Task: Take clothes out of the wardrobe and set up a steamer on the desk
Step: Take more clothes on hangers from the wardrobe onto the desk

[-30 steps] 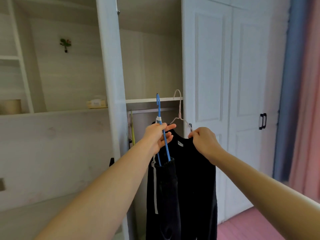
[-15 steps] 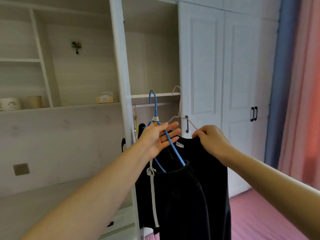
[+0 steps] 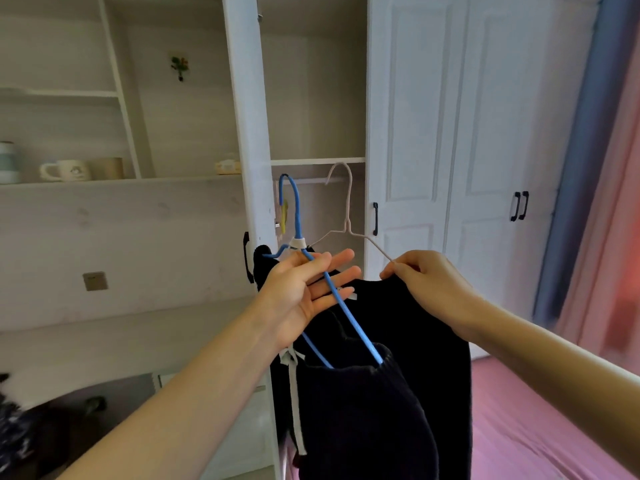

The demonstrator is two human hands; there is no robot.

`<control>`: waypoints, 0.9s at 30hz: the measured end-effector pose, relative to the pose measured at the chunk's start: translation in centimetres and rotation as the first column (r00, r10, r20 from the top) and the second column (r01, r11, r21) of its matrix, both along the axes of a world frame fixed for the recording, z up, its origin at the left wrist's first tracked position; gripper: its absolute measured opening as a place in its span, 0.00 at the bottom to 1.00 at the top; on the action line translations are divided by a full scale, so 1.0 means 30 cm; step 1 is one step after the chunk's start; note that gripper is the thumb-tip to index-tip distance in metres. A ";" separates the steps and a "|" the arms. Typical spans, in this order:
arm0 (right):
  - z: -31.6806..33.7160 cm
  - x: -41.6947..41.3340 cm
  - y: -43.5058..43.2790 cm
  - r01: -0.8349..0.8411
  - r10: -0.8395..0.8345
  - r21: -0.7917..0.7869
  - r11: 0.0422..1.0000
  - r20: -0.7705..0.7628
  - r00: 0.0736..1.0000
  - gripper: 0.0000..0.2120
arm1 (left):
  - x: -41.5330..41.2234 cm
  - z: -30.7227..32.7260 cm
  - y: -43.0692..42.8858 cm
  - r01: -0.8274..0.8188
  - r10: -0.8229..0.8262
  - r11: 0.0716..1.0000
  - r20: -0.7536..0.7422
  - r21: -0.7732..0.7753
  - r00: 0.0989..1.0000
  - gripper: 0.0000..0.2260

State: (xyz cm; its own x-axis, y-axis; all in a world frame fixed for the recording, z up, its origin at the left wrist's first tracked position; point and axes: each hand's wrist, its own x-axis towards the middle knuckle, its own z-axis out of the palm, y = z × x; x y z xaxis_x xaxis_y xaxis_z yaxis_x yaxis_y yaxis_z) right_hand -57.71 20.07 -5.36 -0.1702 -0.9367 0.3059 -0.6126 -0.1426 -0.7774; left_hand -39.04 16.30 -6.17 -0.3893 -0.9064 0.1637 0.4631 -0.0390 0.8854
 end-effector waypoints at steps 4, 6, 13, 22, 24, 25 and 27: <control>-0.027 -0.016 0.072 -0.088 0.088 0.020 0.996 0.006 0.996 0.11 | -0.009 -0.032 0.108 -0.071 0.071 0.997 -0.026 0.005 0.997 0.02; -0.042 -0.010 0.095 -0.123 0.122 0.027 0.992 0.005 0.992 0.11 | -0.001 -0.050 0.156 -0.107 0.107 0.994 -0.024 0.006 0.994 0.02; -0.076 0.079 0.123 -0.271 0.271 0.039 0.962 0.003 0.963 0.13 | 0.094 -0.096 0.278 -0.211 0.211 0.977 0.010 0.015 0.977 0.03; -0.044 0.333 0.100 -0.474 0.470 0.020 0.880 0.107 0.876 0.12 | 0.373 -0.098 0.326 -0.444 0.443 0.895 0.022 0.049 0.896 0.13; -0.030 0.415 0.100 -0.528 0.524 0.004 0.850 0.114 0.844 0.12 | 0.450 -0.095 0.340 -0.484 0.484 0.874 0.015 0.049 0.875 0.15; -0.023 0.459 0.101 -0.554 0.551 -0.004 0.833 0.113 0.827 0.12 | 0.489 -0.091 0.348 -0.507 0.507 0.861 0.012 0.045 0.862 0.16; -0.005 0.550 0.106 -0.600 0.600 -0.027 0.799 0.090 0.795 0.13 | 0.570 -0.079 0.365 -0.553 0.553 0.832 -0.001 0.040 0.833 0.17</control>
State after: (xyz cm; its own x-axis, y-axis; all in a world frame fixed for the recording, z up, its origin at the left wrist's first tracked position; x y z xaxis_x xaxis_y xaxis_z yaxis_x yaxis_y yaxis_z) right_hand -41.21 23.27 -5.52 0.3998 -0.8610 0.3146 -0.3325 -0.4560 -0.8255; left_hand -21.94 27.25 -8.55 0.1804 -0.9752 0.1279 0.4278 0.1949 0.8826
